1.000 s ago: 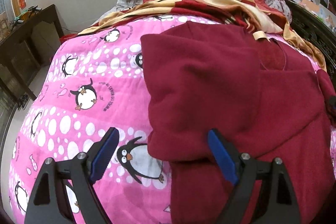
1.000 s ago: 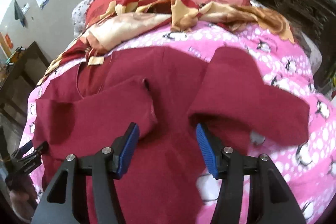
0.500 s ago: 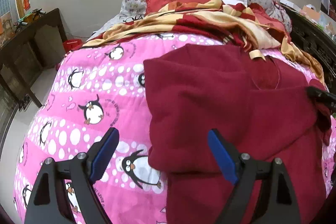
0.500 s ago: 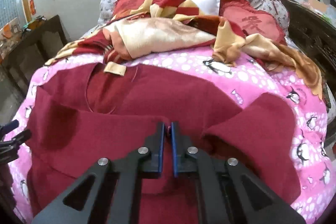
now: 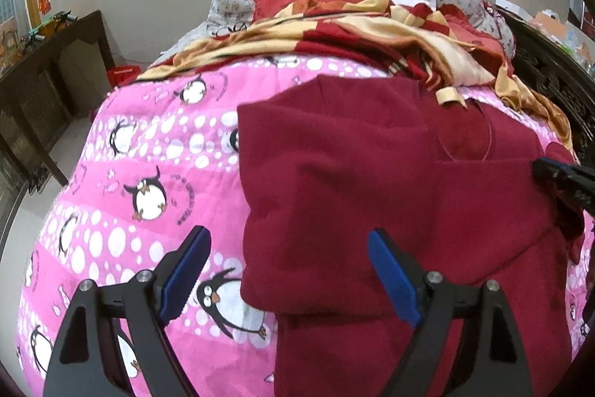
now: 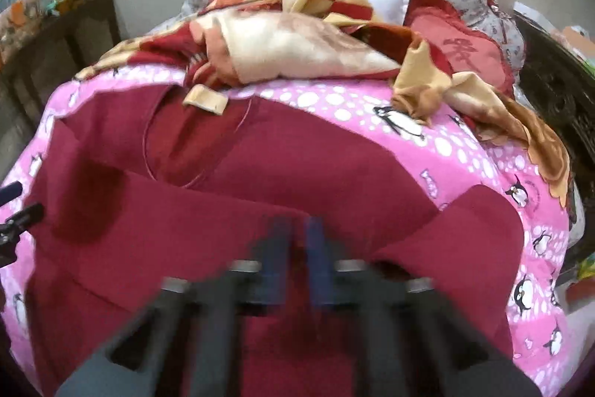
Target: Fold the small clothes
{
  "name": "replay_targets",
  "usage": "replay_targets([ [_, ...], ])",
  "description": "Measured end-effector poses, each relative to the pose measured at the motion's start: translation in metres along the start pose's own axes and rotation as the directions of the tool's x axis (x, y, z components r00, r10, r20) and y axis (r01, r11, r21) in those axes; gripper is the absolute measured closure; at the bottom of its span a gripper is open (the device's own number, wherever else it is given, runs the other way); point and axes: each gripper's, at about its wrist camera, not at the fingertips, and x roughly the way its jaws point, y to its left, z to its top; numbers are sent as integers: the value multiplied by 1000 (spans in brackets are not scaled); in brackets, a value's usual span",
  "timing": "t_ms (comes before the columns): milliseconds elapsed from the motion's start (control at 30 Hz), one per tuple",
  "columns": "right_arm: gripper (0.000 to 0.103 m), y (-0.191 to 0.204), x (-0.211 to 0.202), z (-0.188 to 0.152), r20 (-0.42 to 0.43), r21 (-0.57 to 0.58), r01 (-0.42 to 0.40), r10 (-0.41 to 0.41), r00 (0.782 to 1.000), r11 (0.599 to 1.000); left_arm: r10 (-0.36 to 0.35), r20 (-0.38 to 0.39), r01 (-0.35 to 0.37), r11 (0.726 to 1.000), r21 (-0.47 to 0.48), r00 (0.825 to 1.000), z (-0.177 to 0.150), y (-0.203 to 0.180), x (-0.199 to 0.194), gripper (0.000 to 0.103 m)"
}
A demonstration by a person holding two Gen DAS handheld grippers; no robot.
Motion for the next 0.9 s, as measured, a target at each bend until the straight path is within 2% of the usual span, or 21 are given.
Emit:
replay_targets([
  [100, 70, -19, -23, -1, 75, 58, 22, -27, 997, 998, 7, 7, -7, 1000, -5, 1000, 4, 0, 3, 13],
  [167, 70, -29, -21, -2, 58, 96, 70, -76, 995, 993, 15, -11, -15, 1000, -14, 1000, 6, -1, 13, 13],
  [267, 70, -36, -8, -5, 16, 131, 82, -84, 996, 988, 45, -64, -45, 999, -1, 997, 3, -5, 31, 13],
  [333, 70, -32, -10, -3, 12, 113, 87, -89, 996, 990, 39, -83, -40, 999, -11, 996, 1, -3, 37, 13],
  [467, 58, -27, -38, -2, 72, 118, 36, -45, 996, 992, 43, -58, -44, 999, -16, 997, 2, 0, 32, 13],
  [567, 57, -16, -51, -7, 89, 97, -22, 13, 996, 995, 44, -49, -44, 999, -10, 998, 3, -1, 32, 13],
  [633, 57, -6, -42, -15, 44, 78, -67, 64, 997, 995, 42, -70, -42, 999, -10, 997, 1, -3, 38, 13],
  [767, 57, -7, -1, -32, -73, 94, 4, 2, 997, 996, 47, -111, -48, 999, -11, 993, -3, -5, 51, 13],
  [800, 57, -14, 7, -37, -103, 129, -6, 20, 995, 992, 47, -113, -49, 999, -14, 993, -3, -6, 49, 13],
  [900, 56, -19, -9, -43, -55, 176, -38, 48, 997, 984, 48, -86, -48, 999, 2, 995, -2, -9, 36, 13],
])
